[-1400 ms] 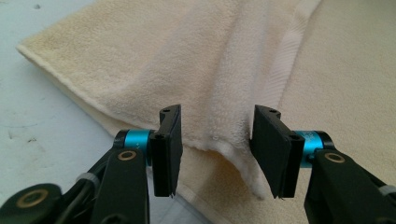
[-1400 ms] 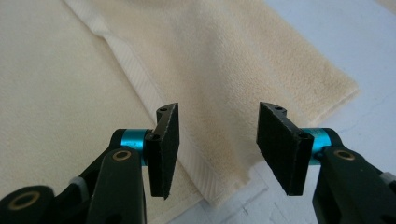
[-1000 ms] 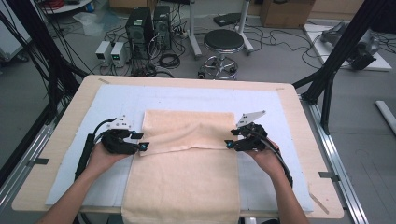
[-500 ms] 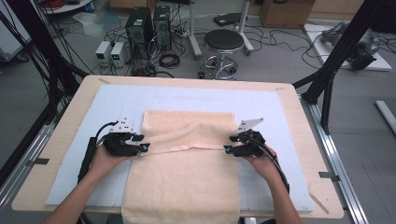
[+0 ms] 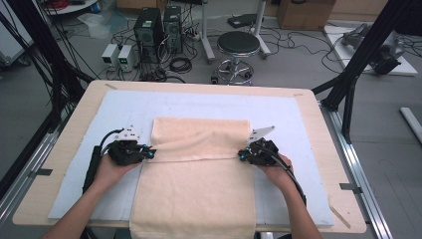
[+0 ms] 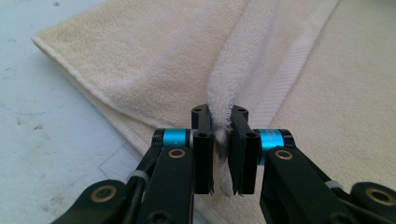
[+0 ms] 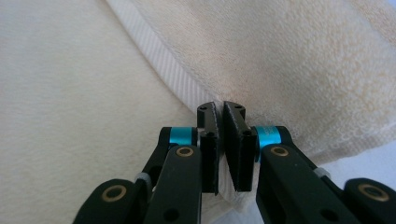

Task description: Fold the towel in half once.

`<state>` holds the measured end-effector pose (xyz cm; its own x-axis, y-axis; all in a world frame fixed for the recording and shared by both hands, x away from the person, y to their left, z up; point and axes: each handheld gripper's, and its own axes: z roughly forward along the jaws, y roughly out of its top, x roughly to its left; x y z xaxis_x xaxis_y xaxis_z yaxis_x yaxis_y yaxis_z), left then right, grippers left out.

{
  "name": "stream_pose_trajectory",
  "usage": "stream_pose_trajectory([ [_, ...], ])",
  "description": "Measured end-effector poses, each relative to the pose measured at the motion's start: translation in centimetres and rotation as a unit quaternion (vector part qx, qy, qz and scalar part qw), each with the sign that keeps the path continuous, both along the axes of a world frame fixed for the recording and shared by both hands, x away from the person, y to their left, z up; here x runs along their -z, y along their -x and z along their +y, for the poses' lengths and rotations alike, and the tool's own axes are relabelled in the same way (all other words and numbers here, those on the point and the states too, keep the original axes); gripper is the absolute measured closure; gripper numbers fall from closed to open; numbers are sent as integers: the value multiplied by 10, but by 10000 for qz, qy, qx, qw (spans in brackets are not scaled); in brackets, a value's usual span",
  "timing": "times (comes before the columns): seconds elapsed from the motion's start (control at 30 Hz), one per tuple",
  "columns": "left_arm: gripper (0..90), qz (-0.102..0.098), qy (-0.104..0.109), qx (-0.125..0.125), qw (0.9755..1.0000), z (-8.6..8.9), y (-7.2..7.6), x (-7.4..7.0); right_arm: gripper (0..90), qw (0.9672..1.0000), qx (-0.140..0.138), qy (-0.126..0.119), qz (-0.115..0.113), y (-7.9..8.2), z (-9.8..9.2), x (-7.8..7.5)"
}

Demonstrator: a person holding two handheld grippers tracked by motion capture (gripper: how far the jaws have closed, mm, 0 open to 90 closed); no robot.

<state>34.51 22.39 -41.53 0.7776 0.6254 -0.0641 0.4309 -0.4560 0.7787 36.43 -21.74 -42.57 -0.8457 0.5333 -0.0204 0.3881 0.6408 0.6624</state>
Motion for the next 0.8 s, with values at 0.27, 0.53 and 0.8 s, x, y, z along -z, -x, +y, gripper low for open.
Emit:
stream_pose_trajectory([
  [0.27, 829, -111, 26, 81, 9999, 10, 13, -18, 855, 9993, -242, -267, -76, 19, -1, -20],
  [0.53, 830, -124, -119, 331, 9993, 14, 45, -21, 855, 9969, -705, -282, -208, 66, 8, -35],
  [0.8, 819, 96, -293, 337, 9990, 22, 60, -5, 854, 9943, -964, -448, -7, 98, 12, -25],
])
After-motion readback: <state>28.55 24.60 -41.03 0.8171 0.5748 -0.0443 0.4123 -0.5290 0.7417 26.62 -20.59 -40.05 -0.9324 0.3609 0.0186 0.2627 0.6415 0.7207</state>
